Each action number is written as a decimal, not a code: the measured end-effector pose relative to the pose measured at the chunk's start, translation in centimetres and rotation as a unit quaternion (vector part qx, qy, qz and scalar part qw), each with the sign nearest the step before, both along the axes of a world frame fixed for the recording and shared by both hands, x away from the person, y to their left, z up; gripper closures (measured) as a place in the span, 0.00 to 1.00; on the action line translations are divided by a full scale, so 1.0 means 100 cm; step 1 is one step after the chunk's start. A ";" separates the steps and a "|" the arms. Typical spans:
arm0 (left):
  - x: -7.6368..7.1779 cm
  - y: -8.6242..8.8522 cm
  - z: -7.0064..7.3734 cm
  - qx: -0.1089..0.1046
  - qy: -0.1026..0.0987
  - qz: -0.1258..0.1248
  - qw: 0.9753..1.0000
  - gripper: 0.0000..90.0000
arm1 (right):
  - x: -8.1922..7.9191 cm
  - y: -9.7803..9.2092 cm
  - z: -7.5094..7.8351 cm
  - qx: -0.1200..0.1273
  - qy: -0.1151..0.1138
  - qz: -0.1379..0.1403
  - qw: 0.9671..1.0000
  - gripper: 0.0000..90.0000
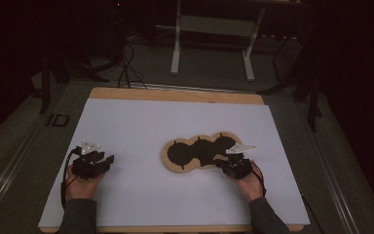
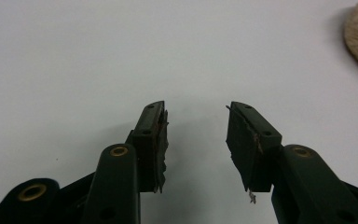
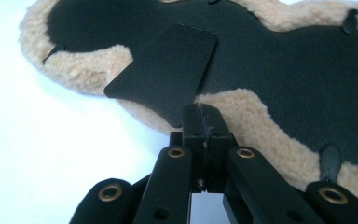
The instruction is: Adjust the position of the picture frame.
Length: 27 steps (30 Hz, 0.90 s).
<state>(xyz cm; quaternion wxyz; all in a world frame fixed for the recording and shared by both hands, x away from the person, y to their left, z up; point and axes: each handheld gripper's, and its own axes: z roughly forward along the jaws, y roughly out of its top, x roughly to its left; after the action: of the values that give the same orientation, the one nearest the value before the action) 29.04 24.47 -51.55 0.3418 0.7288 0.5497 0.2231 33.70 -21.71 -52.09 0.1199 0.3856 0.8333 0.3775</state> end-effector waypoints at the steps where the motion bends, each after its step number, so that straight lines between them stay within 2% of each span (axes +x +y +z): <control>1: 0.000 -0.001 0.001 0.000 -0.001 -0.002 1.000 0.64 | -0.002 0.005 0.000 -0.001 0.000 0.007 1.000 1.00; 7: 0.000 -0.008 0.002 0.004 -0.006 -0.013 1.000 0.64 | -0.006 0.019 0.000 -0.008 -0.006 0.022 1.000 1.00; 17: 0.001 -0.017 0.002 0.007 -0.004 -0.033 0.999 0.66 | -0.010 0.038 -0.001 -0.010 -0.013 0.036 0.999 1.00; 20: 0.002 -0.020 0.002 0.009 -0.003 -0.042 0.999 0.67 | -0.011 0.040 0.000 -0.014 -0.015 0.040 0.999 1.00; 22: 0.001 -0.022 0.003 0.012 -0.006 -0.045 0.999 0.67 | -0.011 0.038 0.002 -0.010 -0.019 0.043 0.999 0.96; 24: 0.001 -0.022 0.003 0.011 -0.007 -0.046 0.999 0.67 | -0.011 0.034 0.008 -0.013 -0.032 0.032 0.999 0.96; 27: 0.002 -0.022 0.003 0.003 -0.004 -0.046 0.999 0.66 | -0.010 0.020 0.016 -0.021 -0.047 -0.013 0.999 0.97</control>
<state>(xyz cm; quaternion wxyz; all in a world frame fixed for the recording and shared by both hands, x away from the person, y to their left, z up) 29.20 22.24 -51.26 0.3518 0.7535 0.5132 0.2122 32.70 -19.75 -50.46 0.1715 0.3755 0.8295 0.3761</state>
